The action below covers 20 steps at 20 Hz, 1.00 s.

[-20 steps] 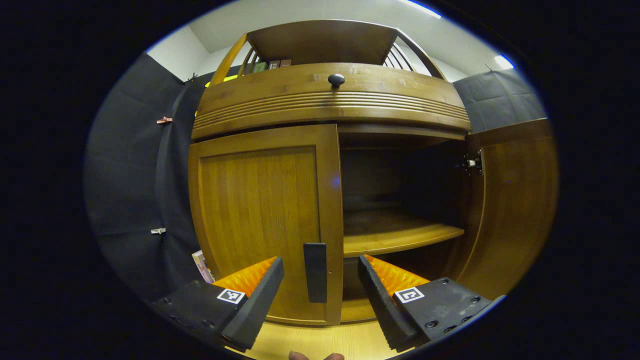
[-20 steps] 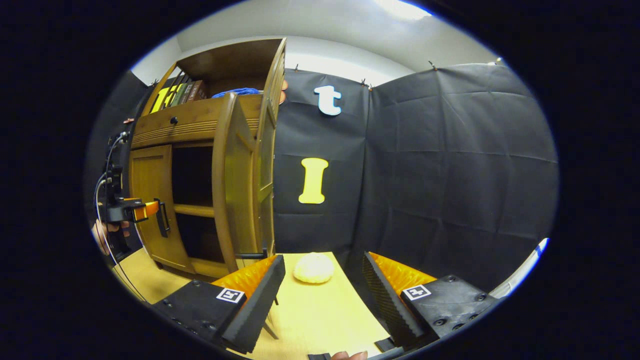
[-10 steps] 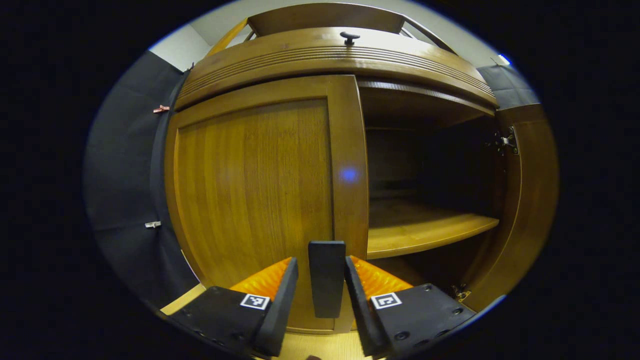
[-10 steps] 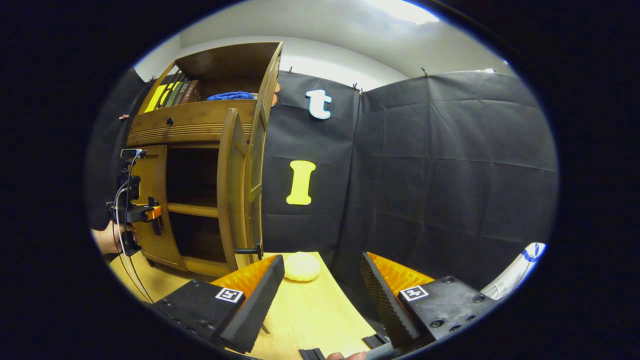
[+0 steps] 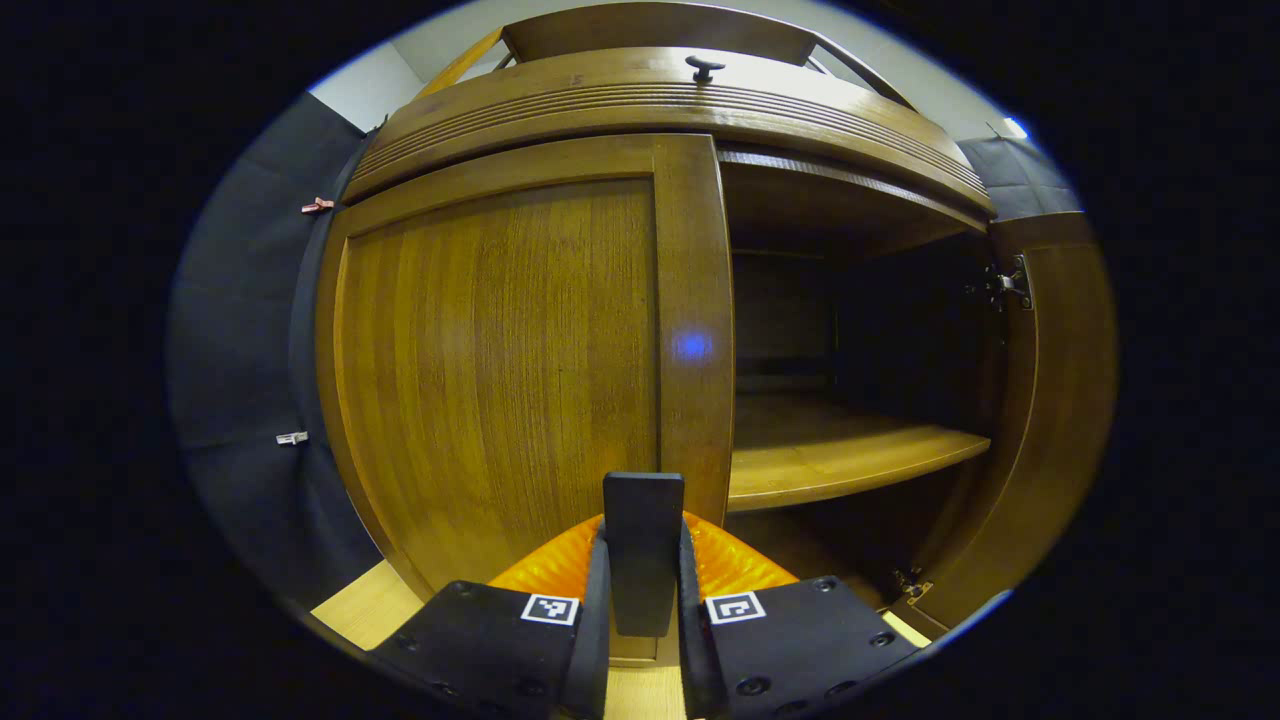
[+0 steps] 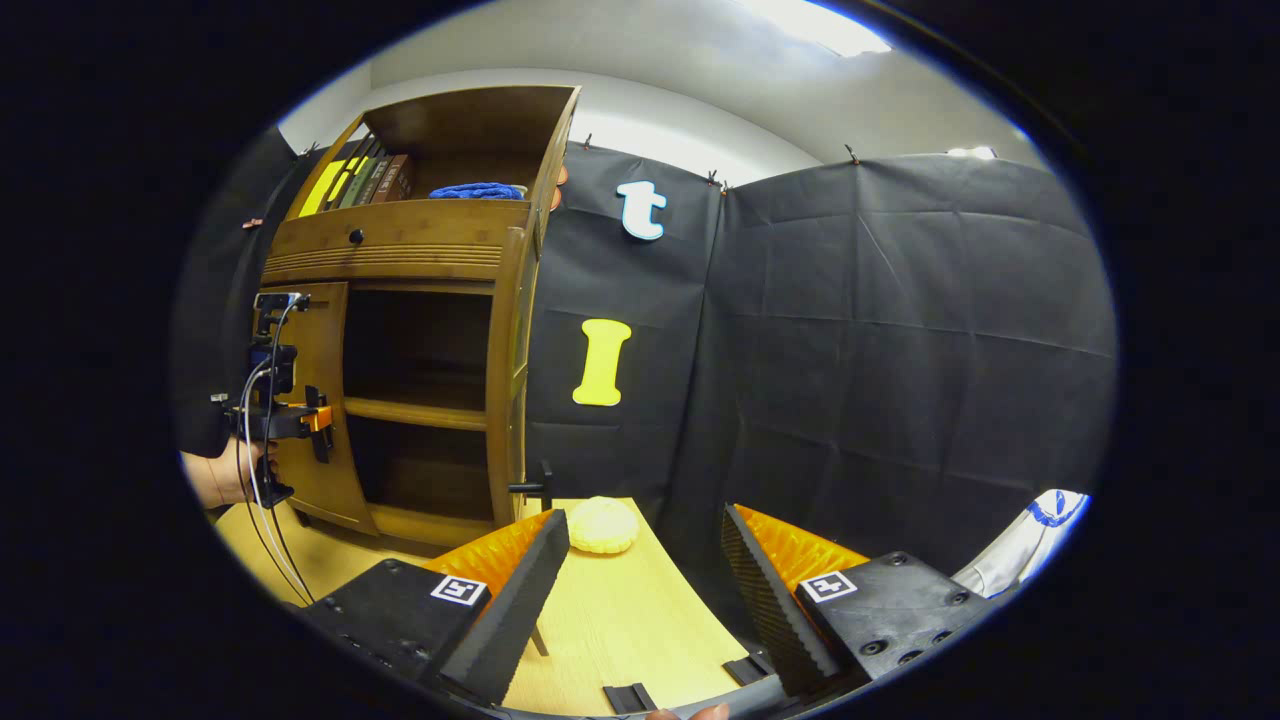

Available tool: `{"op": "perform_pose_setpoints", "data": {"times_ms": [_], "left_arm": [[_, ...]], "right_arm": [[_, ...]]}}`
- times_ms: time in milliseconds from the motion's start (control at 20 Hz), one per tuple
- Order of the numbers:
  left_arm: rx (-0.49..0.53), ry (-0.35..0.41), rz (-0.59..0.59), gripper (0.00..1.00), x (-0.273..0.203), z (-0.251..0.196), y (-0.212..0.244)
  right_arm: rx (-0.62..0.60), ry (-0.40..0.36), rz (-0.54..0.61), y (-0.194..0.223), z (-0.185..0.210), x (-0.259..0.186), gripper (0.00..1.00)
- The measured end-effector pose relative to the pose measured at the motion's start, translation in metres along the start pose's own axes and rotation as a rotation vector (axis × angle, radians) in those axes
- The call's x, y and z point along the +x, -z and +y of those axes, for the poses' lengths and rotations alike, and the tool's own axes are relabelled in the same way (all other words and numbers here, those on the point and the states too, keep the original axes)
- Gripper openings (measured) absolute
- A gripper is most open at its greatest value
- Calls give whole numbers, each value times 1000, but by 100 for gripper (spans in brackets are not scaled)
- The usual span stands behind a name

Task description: Open the right door of the double-door shoe cabinet with the right hand, and open the left door with the left hand.

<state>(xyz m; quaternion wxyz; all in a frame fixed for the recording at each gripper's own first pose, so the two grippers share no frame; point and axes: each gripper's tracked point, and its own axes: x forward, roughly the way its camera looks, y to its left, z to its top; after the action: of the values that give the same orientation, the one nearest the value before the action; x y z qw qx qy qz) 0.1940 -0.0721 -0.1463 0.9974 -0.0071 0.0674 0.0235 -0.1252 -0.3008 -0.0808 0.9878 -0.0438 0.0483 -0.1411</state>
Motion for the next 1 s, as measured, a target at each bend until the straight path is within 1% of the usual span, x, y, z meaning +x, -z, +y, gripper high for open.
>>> {"op": "perform_pose_setpoints", "data": {"times_ms": [100,150,200,250,350,450,600,1000], "left_arm": [[-4,17,1,30,-10,2,1],[0,27,0,31,-17,4,1],[4,40,-1,29,-23,5,1],[3,54,-2,31,-30,7,2],[2,84,-3,29,-45,11,3],[7,103,-5,29,-61,16,4],[-3,112,-8,31,-86,28,7],[-18,112,-8,30,-136,62,12]], "right_arm": [[3,-9,0,-1,10,-5,98],[3,-16,-3,-2,15,-7,98],[1,-22,-2,-1,21,-9,98],[0,-31,1,-1,27,-9,96],[2,-53,10,0,40,-9,98],[0,-75,11,0,55,-9,98],[-7,-109,4,-4,77,-10,98],[-16,-205,-19,-14,140,-10,98]]}}
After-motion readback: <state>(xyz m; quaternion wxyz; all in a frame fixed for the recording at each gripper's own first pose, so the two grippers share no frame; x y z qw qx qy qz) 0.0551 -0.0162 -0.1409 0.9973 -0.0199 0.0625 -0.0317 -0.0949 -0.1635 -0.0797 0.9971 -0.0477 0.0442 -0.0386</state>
